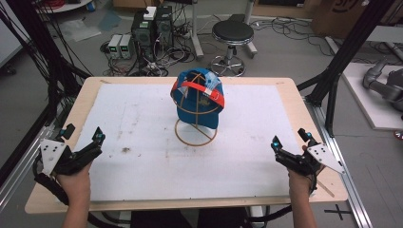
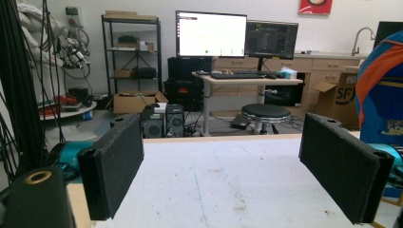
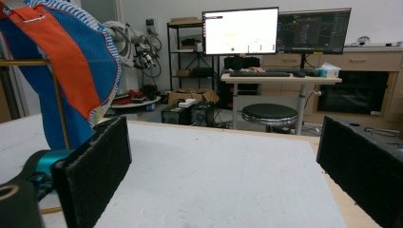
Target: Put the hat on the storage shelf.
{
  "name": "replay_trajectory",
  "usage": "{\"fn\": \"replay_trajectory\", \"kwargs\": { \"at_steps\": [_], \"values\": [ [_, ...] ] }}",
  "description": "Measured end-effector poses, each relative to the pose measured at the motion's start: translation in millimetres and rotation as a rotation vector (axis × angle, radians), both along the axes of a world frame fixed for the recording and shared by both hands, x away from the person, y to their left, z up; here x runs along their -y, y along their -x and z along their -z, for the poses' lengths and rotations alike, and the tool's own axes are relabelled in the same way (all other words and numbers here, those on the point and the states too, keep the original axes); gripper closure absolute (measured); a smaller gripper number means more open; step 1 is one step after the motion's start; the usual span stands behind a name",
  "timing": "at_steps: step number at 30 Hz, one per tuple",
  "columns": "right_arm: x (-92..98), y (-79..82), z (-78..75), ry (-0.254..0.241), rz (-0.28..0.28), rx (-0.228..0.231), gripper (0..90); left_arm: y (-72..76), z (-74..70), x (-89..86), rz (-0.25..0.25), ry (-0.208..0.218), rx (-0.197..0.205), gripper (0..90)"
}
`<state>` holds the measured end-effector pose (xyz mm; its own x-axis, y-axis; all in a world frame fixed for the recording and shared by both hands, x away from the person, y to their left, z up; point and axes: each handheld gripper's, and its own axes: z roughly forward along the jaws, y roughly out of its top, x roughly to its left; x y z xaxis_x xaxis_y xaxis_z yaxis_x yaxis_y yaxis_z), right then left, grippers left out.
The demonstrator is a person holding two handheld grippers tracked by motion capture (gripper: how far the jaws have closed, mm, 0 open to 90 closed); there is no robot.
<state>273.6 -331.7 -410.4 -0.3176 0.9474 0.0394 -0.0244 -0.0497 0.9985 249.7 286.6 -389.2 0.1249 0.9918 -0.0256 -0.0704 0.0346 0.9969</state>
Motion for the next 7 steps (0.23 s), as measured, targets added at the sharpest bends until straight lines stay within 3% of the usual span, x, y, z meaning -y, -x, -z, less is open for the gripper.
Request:
{"fn": "replay_trajectory", "kwargs": {
  "at_steps": [7],
  "values": [
    [0.6, 0.2, -1.2, 0.0, 0.0, 0.008, 3.9, -0.7, 0.0, 0.0, -0.002, -0.003, 0.008, 15.3]
  ]
}}
